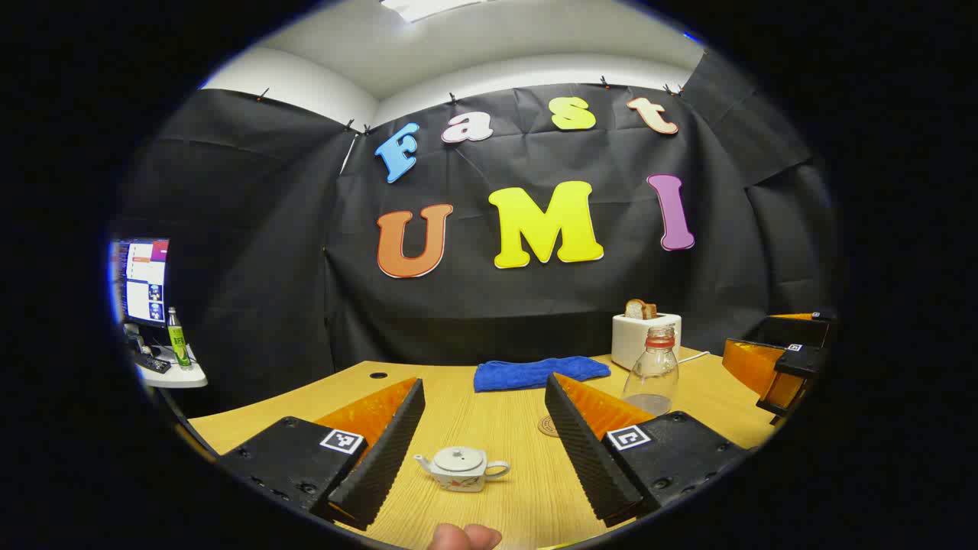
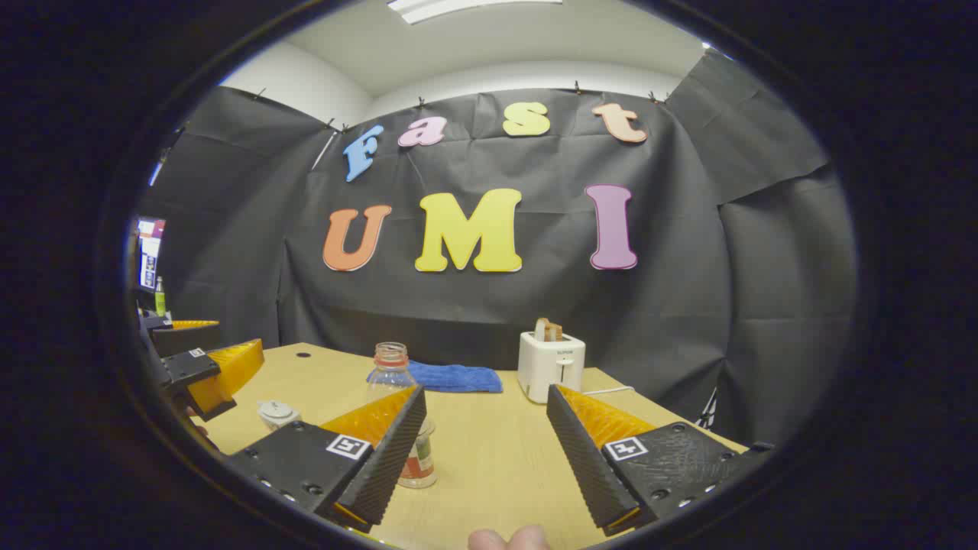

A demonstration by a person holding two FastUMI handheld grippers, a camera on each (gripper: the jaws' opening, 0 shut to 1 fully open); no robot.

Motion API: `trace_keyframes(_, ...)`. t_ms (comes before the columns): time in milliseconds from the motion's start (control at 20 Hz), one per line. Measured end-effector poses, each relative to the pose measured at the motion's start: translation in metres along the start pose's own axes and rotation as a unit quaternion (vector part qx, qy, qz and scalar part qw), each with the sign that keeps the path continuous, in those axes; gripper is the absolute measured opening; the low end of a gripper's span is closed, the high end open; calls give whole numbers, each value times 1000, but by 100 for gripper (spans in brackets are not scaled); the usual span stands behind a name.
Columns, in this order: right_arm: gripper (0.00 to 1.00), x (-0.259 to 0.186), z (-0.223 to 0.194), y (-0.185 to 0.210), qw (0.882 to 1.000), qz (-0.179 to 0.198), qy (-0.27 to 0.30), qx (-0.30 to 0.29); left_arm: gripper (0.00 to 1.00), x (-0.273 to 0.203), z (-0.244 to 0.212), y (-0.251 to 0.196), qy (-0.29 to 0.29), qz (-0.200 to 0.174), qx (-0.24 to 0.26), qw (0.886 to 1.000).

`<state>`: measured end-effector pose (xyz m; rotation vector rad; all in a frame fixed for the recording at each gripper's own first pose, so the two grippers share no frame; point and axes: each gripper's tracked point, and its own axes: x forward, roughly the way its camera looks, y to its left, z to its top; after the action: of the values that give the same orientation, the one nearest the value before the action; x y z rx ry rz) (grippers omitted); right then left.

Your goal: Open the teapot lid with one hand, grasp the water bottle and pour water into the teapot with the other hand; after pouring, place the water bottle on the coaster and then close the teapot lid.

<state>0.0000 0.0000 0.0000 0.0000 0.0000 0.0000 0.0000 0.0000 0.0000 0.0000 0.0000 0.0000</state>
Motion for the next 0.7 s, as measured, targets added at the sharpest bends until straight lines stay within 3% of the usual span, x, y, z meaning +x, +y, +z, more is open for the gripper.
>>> trace_keyframes(700,97,1,-7,-1,1000,4,13,19,99,-4,-2,-2,9,-8,-13,1000)
